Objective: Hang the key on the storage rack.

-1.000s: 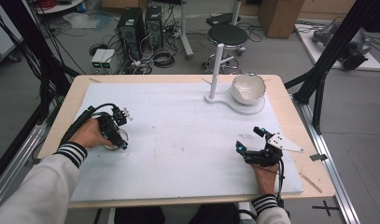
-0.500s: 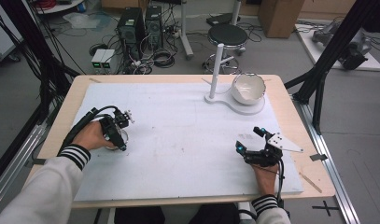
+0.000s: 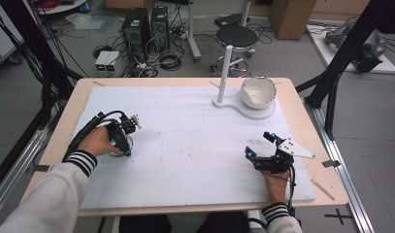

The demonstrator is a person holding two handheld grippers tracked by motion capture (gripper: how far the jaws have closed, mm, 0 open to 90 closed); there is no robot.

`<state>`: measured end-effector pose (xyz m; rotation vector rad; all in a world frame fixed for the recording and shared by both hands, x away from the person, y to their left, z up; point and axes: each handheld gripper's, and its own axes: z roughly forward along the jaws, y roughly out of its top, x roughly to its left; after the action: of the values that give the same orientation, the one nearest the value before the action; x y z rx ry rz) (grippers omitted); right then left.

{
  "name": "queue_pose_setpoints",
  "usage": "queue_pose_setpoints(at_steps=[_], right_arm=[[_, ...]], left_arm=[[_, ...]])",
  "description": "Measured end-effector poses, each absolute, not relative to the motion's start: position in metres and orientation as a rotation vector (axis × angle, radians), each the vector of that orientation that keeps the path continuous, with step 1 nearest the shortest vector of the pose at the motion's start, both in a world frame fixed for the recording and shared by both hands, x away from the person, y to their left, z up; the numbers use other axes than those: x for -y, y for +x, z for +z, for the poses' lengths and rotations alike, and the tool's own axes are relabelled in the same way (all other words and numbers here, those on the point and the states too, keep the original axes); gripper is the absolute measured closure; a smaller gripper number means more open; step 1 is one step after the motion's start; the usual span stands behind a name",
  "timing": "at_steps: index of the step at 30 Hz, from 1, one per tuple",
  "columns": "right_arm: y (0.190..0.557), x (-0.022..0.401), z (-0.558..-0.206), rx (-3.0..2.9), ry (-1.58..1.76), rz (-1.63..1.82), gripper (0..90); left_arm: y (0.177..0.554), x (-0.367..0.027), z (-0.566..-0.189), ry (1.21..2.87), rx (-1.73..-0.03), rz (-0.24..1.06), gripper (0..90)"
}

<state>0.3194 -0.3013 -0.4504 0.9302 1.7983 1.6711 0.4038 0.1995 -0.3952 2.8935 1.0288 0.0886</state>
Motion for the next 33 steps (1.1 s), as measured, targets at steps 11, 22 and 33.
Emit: queue_pose_setpoints(at_steps=[11,22,33], right_arm=[[0.3193,0.3012,-0.4504,-1.799,0.931,1.671,1.0],[0.3194,0.3014,-0.4505,-1.799,0.931,1.672,1.0],[0.3195,0.3014,-0.4505,-1.799,0.931,1.67,1.0]], left_arm=[[0.4047,-0.1971,-0.3983,2.916,-1.047,0.079,67.2],[0.4048,-0.1952,-0.4008,2.932,-1.053,0.066,73.5],[0.4041,-0.1926,-0.4027,2.949,-1.053,0.055,83.3]])
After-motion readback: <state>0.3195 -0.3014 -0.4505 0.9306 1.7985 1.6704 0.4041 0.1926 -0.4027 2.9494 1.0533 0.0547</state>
